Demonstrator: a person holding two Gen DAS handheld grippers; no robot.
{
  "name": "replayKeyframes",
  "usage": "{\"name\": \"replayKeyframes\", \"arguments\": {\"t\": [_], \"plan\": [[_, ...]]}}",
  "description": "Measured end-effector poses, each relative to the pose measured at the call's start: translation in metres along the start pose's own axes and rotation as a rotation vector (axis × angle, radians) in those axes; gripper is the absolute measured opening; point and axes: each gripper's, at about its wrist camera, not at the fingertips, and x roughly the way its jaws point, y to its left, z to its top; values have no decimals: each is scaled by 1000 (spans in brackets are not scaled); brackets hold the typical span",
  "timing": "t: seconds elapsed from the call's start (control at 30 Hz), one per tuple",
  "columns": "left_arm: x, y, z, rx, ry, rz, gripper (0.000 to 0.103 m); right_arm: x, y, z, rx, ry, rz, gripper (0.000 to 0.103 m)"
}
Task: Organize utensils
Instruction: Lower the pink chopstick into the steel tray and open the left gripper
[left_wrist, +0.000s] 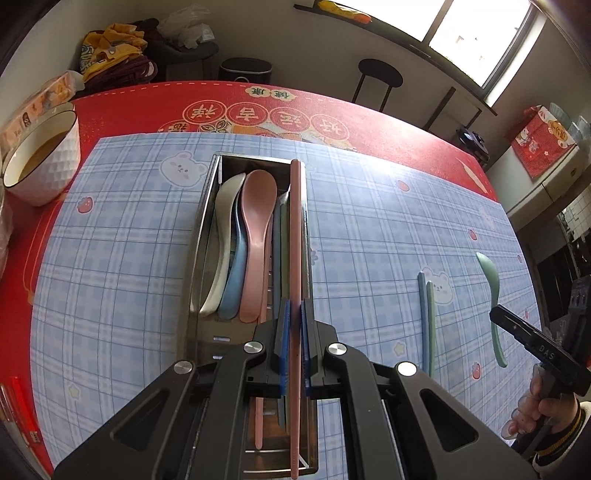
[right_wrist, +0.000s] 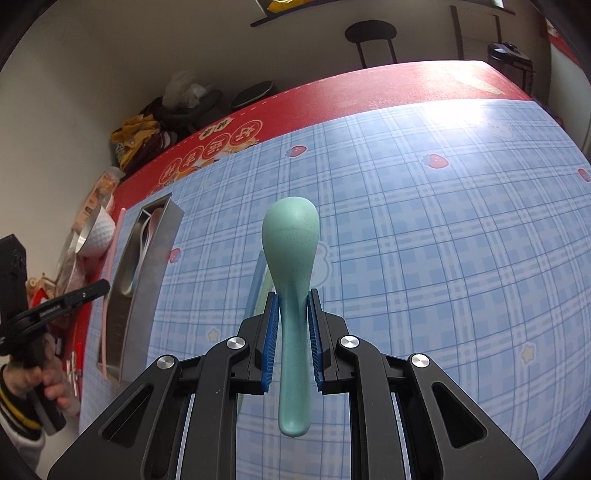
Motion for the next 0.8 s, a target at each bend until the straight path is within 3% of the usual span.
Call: {"name": "replayKeyframes", "arguments": {"t": [0.23,0.57,0.8], "plan": [[34,6,7,15,74,4,6,-8,-8,-7,40,-4,-32,16],[53,8,5,22,118,21,6,-12,-7,-14,51,-9,-36,16],[45,4,5,44,87,13,6,-13,-5,-16,57,-8,-30,16]]}}
